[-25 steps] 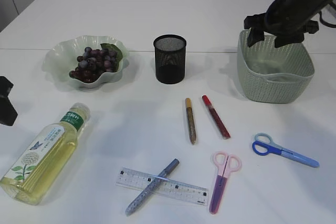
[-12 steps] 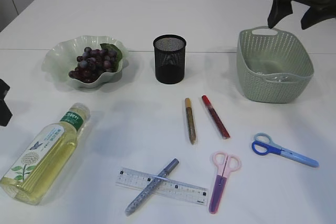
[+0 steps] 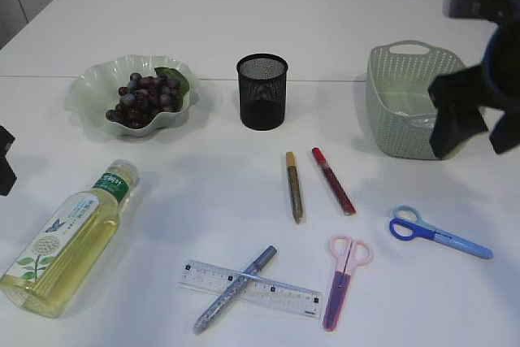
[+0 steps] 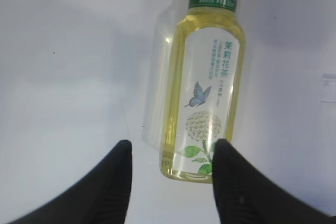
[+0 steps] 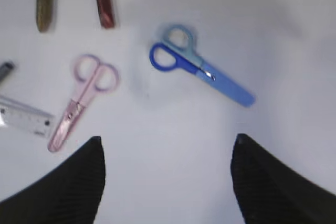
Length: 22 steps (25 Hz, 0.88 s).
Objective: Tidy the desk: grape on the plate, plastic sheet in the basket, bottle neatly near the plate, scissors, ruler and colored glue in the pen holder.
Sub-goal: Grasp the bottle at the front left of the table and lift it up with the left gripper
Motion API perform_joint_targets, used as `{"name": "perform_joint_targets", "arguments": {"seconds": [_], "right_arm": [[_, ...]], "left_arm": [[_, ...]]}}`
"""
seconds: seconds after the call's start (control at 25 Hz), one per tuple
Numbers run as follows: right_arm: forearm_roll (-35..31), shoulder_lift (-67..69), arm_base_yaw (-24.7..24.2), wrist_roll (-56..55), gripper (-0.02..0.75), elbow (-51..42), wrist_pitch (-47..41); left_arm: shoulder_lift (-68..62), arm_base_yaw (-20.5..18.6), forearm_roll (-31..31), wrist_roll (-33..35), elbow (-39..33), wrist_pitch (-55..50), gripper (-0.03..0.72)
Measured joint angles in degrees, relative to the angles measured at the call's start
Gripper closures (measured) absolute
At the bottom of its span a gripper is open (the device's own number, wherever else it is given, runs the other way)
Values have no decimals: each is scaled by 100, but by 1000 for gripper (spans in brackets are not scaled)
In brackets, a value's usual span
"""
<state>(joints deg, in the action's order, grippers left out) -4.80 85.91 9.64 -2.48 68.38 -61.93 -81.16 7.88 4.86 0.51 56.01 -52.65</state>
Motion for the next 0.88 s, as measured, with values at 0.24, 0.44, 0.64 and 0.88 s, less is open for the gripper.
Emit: {"name": "perform_joint_targets", "arguments": {"seconds": [0.24, 0.44, 0.64, 0.88], "right_arm": [[203, -671, 10, 20, 161, -1219, 39], [227, -738, 10, 20, 161, -1421, 93], [230, -738, 10, 29, 161, -1421, 197], [240, -738, 10, 56, 161, -1421, 254]], "left_arm": [[-474, 574, -164, 165, 0, -175, 278], [-1001, 762, -270, 175, 0, -134, 188], [-1446, 762, -320, 177, 0, 56, 113], [-1769, 777, -320, 187, 0, 255, 102]]}}
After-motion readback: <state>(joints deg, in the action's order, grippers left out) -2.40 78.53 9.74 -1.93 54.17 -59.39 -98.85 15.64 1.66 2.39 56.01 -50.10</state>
